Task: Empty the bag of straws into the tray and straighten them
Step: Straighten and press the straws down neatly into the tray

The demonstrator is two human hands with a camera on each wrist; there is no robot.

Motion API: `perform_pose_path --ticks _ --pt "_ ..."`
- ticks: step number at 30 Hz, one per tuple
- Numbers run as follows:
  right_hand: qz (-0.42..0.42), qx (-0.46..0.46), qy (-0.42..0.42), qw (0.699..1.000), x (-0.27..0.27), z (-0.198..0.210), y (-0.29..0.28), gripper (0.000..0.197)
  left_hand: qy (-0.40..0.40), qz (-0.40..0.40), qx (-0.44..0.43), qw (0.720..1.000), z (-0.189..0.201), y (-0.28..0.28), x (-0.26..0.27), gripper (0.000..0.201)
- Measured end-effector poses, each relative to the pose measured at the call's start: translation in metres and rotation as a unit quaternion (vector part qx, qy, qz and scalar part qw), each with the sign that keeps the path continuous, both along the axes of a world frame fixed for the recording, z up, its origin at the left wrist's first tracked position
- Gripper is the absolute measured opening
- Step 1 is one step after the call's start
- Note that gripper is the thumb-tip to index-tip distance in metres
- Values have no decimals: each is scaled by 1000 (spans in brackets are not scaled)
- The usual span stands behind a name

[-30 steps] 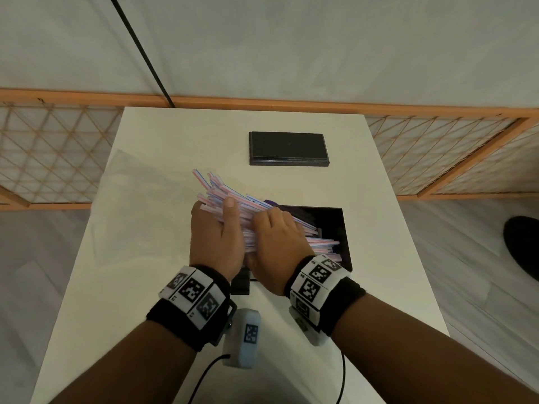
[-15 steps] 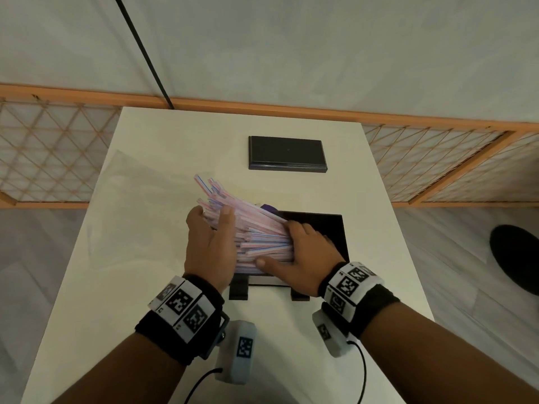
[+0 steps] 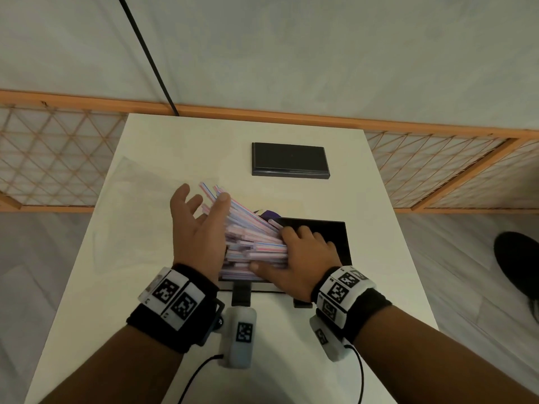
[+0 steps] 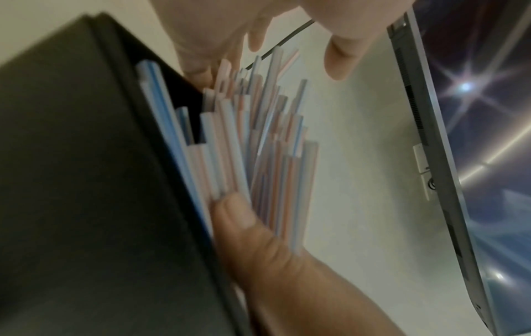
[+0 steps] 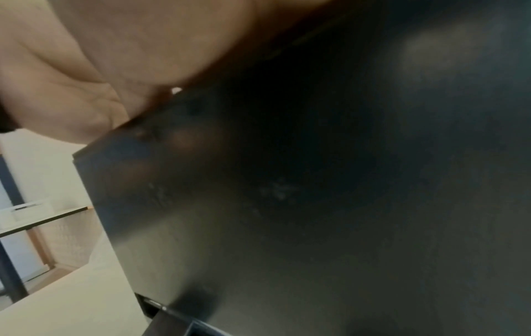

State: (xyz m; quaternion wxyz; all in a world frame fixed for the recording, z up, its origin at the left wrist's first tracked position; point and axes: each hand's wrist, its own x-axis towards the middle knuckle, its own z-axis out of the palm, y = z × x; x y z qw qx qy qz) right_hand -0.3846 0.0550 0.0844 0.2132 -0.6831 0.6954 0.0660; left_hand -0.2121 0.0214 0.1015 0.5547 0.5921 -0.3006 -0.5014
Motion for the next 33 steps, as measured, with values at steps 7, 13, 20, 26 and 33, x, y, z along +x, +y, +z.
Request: perform_pose_path --ticks 7,13,20,26,33 --pt "11 -8 -40 999 6 -9 -6 97 -48 -42 21 998 4 -19 5 58" --pt "25 -33 -57 997 10 -5 -12 79 -83 -39 4 996 2 -19 7 17" --pt "-28 -57 -7 998 6 2 -9 93 -106 -14 -33 994 -5 -21 13 24" --pt "-20 -77 -23 997 7 1 -5 92 -131 8 -58 990 -6 -22 20 13" --pt "-30 -76 -34 996 4 -2 3 93 8 -59 84 995 0 -37 15 40"
